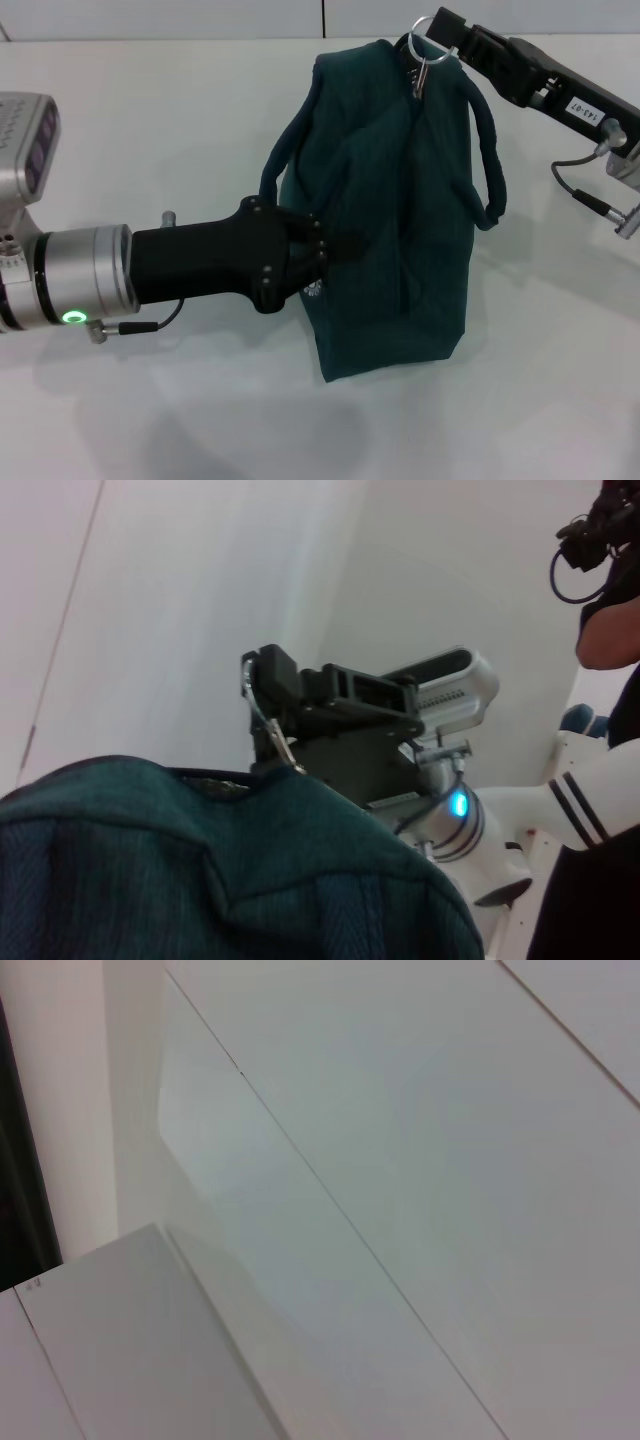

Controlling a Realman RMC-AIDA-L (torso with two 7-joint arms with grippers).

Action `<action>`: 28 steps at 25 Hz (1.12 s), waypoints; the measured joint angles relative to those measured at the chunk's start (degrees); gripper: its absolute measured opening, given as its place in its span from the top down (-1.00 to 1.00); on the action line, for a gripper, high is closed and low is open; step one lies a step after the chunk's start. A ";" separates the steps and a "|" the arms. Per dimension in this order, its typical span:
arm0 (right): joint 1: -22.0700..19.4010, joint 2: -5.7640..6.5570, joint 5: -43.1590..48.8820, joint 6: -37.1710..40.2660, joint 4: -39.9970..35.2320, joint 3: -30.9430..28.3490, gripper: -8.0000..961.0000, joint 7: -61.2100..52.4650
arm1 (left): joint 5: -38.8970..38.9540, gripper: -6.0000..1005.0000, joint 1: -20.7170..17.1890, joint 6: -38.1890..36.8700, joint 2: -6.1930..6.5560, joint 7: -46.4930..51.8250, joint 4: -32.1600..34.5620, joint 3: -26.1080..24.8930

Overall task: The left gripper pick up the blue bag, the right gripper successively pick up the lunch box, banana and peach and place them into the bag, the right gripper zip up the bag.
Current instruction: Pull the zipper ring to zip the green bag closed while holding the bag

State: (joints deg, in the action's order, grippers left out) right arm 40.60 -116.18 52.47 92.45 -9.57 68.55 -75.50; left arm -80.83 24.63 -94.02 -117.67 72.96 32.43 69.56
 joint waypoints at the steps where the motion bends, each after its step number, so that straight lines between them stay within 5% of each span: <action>1: 0.00 0.00 -0.01 -0.02 -0.01 0.04 0.97 0.00 | -0.09 0.88 0.02 -0.22 0.01 0.00 -0.02 0.03; 28: 0.33 -0.01 0.19 -3.84 -0.14 2.21 0.97 -1.79 | -2.28 0.88 0.29 -3.72 0.04 -1.58 0.01 0.02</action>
State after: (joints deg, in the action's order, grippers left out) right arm 40.94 -116.19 52.66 88.60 -9.71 70.76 -77.29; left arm -83.11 24.91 -97.74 -117.63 71.38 32.44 69.58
